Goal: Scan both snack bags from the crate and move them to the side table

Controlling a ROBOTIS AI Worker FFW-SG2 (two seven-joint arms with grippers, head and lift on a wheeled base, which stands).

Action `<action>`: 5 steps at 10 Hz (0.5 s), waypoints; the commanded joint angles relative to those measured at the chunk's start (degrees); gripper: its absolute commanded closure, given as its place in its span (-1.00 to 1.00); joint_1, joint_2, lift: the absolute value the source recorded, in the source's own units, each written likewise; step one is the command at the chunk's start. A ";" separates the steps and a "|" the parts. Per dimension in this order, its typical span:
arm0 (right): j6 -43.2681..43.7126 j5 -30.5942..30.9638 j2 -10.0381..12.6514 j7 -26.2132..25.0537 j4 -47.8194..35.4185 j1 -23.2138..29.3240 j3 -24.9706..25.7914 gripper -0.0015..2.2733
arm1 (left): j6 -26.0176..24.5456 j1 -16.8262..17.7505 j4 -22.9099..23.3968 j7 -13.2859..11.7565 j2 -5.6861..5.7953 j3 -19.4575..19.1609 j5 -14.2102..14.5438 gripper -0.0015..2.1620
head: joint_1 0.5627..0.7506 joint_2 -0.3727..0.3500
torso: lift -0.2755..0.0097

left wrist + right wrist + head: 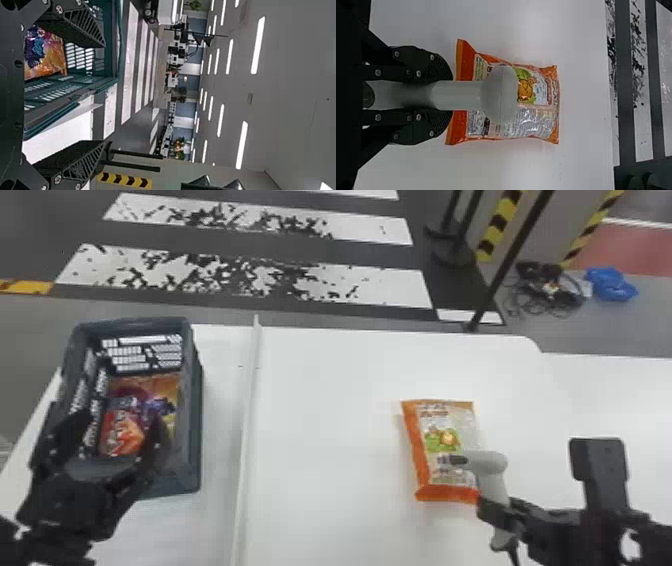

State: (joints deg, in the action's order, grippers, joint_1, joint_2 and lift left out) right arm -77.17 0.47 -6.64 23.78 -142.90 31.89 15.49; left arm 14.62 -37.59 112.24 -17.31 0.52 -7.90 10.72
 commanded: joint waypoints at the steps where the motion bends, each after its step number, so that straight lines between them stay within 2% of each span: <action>1: -0.14 1.38 0.05 -0.04 -0.10 0.01 -1.87 0.98 | 0.00 -0.03 0.00 0.00 0.00 -0.01 0.00 -0.87 | 0.41 -0.23 | 0.41; 5: 0.21 4.54 -0.22 -0.75 1.31 -1.31 -5.74 0.98 | 0.00 -0.03 0.18 0.00 0.09 0.25 0.00 -0.87 | 0.41 -0.15 | 0.41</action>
State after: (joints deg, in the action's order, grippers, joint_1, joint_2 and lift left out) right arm -76.96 4.58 -6.80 23.04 -141.82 30.76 10.22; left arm 14.63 -37.62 112.48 -17.34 0.61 -7.65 10.67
